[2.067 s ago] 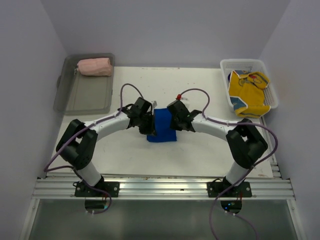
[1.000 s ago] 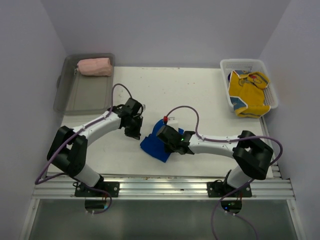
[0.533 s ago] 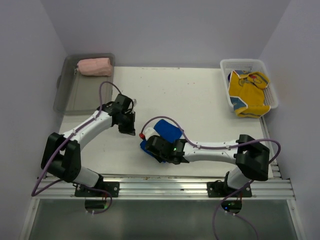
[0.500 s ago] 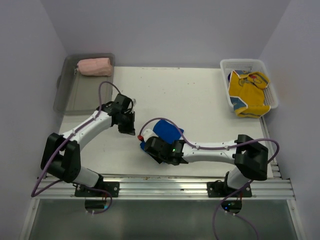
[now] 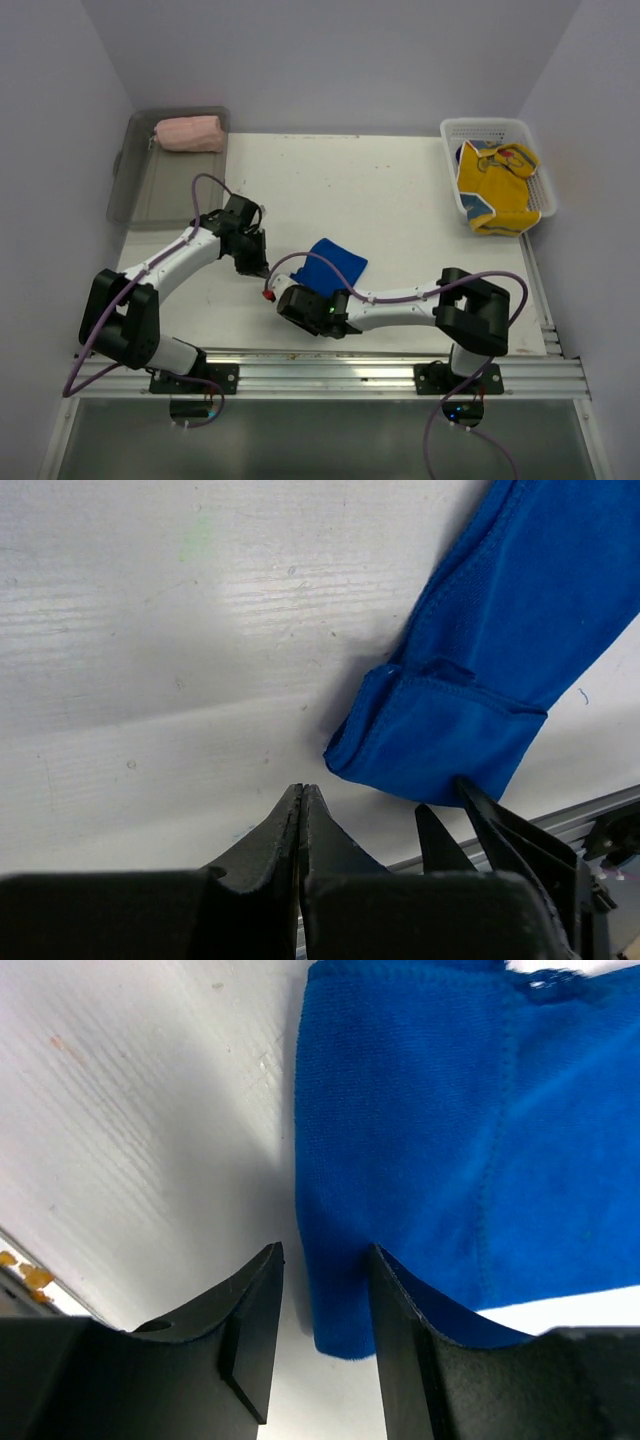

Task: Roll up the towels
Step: Roll the towel

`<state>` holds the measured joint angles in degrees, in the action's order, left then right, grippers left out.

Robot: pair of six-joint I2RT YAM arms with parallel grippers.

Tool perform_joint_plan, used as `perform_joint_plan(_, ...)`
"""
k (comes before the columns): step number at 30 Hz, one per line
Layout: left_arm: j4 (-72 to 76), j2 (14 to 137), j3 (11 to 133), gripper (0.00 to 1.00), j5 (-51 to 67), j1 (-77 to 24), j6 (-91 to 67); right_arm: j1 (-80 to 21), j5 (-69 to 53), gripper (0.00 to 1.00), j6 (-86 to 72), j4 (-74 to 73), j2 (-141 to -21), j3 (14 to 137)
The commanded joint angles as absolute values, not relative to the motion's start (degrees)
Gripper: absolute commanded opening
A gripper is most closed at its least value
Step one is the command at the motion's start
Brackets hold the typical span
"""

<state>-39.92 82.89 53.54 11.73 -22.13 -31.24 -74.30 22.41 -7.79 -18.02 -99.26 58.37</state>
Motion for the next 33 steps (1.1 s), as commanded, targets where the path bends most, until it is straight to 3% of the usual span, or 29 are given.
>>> perform_joint_plan(1,-37.18,81.56,52.74,0.04,14.5,-21.62,-33.4,-74.62,22.23,0.41,-7.03,-14.33,-101.6,57.66)
perform_joint_plan(4,-35.25,80.69,51.07,0.17,18.19,-21.62,-34.54,-74.62,23.02,0.29,-8.17,-13.89,-102.31,57.13)
perform_joint_plan(6,-34.19,80.16,50.37,0.26,19.94,-21.62,-35.15,-74.53,22.85,0.13,-8.35,-12.49,-100.03,55.81)
perform_joint_plan(8,-33.23,79.89,49.22,0.43,20.91,-21.53,-35.51,-74.36,21.28,0.04,-8.7,-12.48,-98.71,56.24)
perform_joint_plan(9,-32.35,79.63,48.7,0.48,23.44,-21.53,-35.42,-74.09,20.31,0.02,-8.88,-13.26,-98.18,56.86)
perform_joint_plan(10,-31.56,79.45,47.82,0.62,24.86,-21.53,-34.98,-73.92,19.43,0.01,-9.14,-13.53,-97.91,57.3)
perform_joint_plan(12,-31.02,79.37,47.37,0.72,27.23,-21.01,-32.8,-73.83,17.24,0.0,-9.58,-13.45,-97.3,58.18)
perform_joint_plan(15,-32.52,80.5,46.15,0.75,30.13,-20.13,-30.42,-73.13,15.47,0.0,-9.84,-12.66,-96.94,57.75)
perform_joint_plan(24,-24.79,80.86,39.46,0.72,34.1,-19.86,-34.36,-67.59,8.18,0.0,-15.46,-8.97,-93.69,53.79)
perform_joint_plan(33,-15.48,82.7,35.61,0.79,35.59,-20.04,-39.45,-64.6,5.1,0.0,-16.52,-7.91,-92.9,52.65)
